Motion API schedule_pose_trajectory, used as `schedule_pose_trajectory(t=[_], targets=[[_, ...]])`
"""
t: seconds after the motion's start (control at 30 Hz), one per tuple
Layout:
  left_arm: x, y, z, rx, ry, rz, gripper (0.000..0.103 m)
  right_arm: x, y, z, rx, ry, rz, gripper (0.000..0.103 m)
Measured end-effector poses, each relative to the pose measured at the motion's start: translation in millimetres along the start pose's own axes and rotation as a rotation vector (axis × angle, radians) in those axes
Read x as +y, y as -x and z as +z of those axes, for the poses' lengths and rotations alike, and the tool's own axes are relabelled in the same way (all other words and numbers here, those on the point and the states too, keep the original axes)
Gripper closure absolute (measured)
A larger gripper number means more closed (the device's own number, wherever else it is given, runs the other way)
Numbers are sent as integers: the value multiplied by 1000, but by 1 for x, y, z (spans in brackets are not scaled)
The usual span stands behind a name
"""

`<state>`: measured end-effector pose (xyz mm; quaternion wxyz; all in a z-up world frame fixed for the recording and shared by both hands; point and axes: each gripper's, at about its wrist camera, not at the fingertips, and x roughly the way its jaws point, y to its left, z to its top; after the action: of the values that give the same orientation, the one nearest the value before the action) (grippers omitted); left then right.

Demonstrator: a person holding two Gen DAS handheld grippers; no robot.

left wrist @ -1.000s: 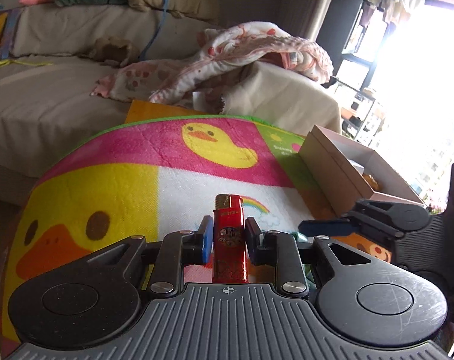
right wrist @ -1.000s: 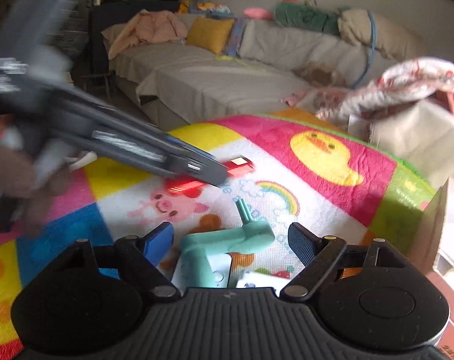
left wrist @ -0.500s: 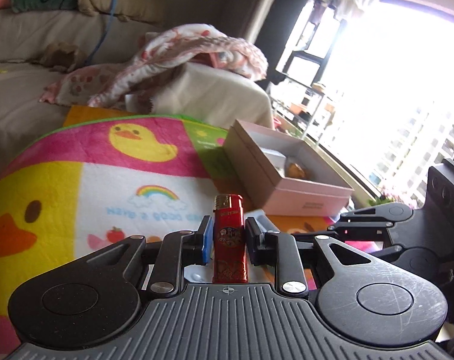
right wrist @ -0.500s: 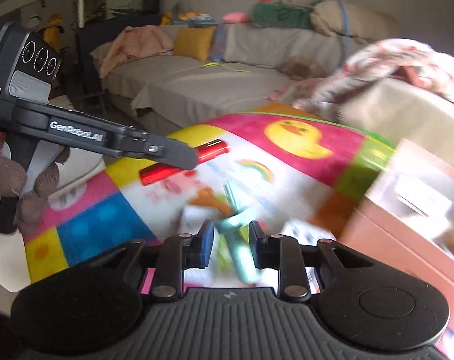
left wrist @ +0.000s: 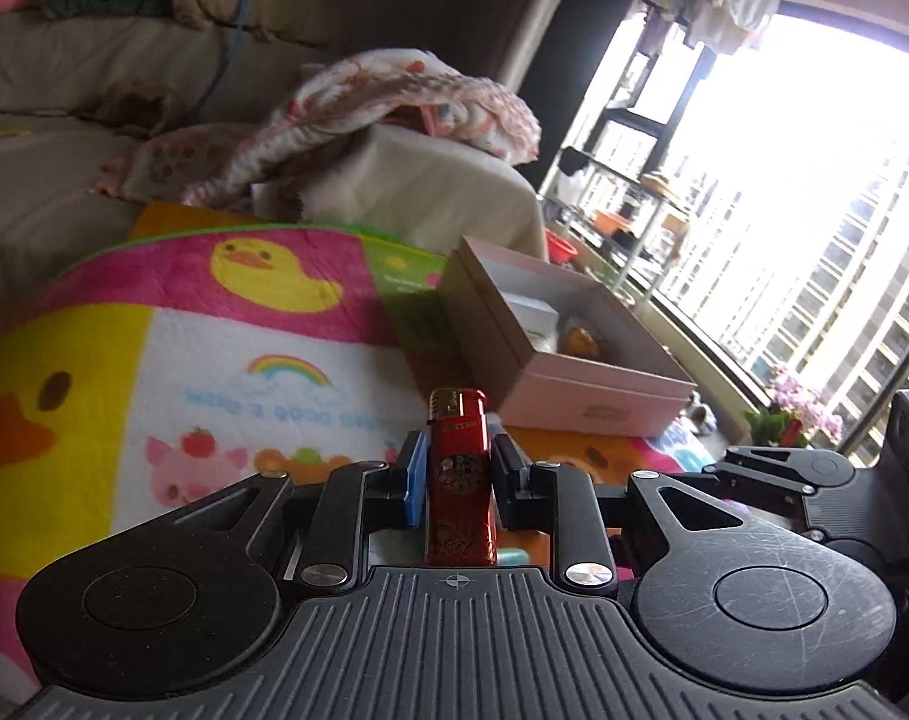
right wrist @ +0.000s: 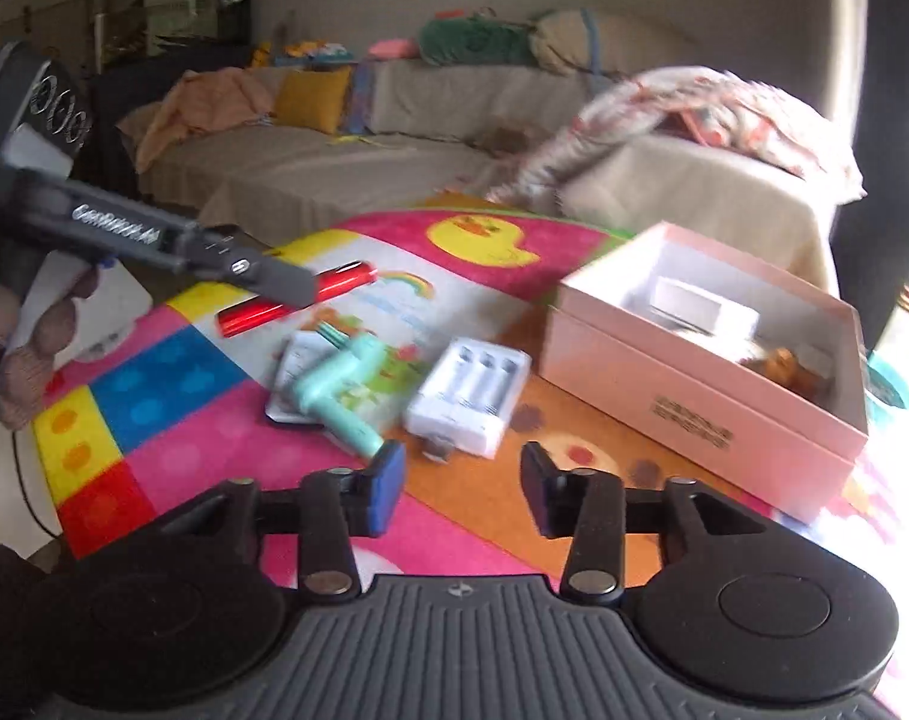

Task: Organize rigid objects
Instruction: 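Grasp the teal plastic piece with the right tool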

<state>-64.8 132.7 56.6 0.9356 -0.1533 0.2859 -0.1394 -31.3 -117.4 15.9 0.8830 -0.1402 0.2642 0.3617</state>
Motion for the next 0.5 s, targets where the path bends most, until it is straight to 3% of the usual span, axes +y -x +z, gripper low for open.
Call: schedule_pose_trajectory(t=[0.2,0.33,0.37,0.4,0.43,0.5], targets=[[29,12,-4,-9,75,79,77,32,-42,23,11,-43,122,48],[40,11,-10,2,116,67,77,51,-73,29,45,-19,126,49],[41,11,-11,4,117,62,77,53,-78,29,52,-11,125,53],[40,11,-12,5,116,54,77,53,-82,29,67,-2,125,69],[40,10,-13,6,118,45,77,52,-82,28,84,4,125,76],[39,8,-14,7,126,24,77,47,-74,25,91,19,137,79]])
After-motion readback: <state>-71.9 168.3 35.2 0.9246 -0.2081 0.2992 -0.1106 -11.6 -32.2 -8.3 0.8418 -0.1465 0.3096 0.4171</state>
